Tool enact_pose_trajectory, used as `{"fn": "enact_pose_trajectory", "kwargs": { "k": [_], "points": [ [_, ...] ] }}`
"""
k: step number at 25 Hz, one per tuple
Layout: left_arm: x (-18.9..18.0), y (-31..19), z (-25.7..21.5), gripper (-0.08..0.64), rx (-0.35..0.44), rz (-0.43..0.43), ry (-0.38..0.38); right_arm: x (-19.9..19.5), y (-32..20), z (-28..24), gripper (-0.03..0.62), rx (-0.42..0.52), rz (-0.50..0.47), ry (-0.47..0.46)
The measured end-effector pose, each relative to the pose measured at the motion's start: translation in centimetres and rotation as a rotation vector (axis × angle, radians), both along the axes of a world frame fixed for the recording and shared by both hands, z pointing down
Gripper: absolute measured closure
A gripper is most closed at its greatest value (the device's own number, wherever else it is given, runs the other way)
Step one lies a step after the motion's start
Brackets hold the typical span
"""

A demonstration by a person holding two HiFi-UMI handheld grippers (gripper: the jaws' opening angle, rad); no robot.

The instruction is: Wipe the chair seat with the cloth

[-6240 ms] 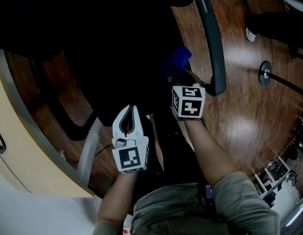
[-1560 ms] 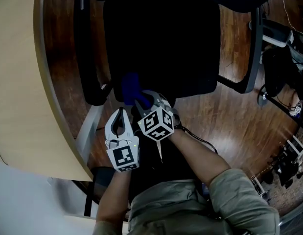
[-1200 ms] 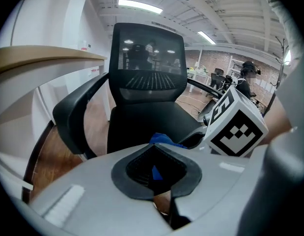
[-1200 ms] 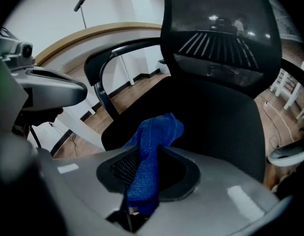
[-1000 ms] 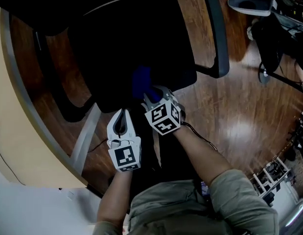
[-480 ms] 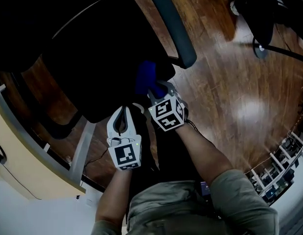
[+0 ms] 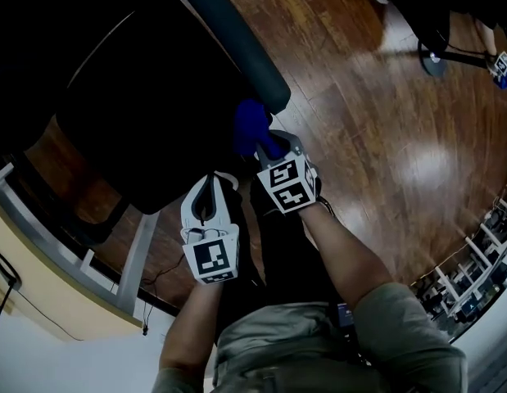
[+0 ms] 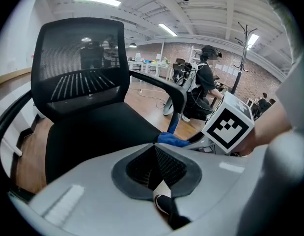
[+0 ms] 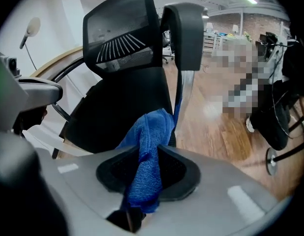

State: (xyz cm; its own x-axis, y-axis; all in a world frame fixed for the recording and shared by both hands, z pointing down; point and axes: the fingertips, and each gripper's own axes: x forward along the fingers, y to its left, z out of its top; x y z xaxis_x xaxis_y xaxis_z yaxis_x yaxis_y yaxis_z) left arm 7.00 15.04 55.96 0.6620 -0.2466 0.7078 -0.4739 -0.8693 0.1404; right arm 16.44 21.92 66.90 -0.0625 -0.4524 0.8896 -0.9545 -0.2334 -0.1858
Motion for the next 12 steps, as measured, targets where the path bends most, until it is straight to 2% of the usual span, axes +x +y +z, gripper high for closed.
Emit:
{"fn": "enact_pose_trajectory", "kwargs": {
  "k": [6, 12],
  "points": [
    [2.5, 1.1, 0.1, 0.555, -0.017, 0.03, 0.02, 1.0, 0.8, 0.8, 0.497, -0.01, 0.001, -0.013],
    [2.1, 0.5, -0.4, 0.555, -0.005, -0.029, 0.029, 0.3, 0.4, -0.1, 0.497, -0.005, -0.042, -0.025]
  ]
}}
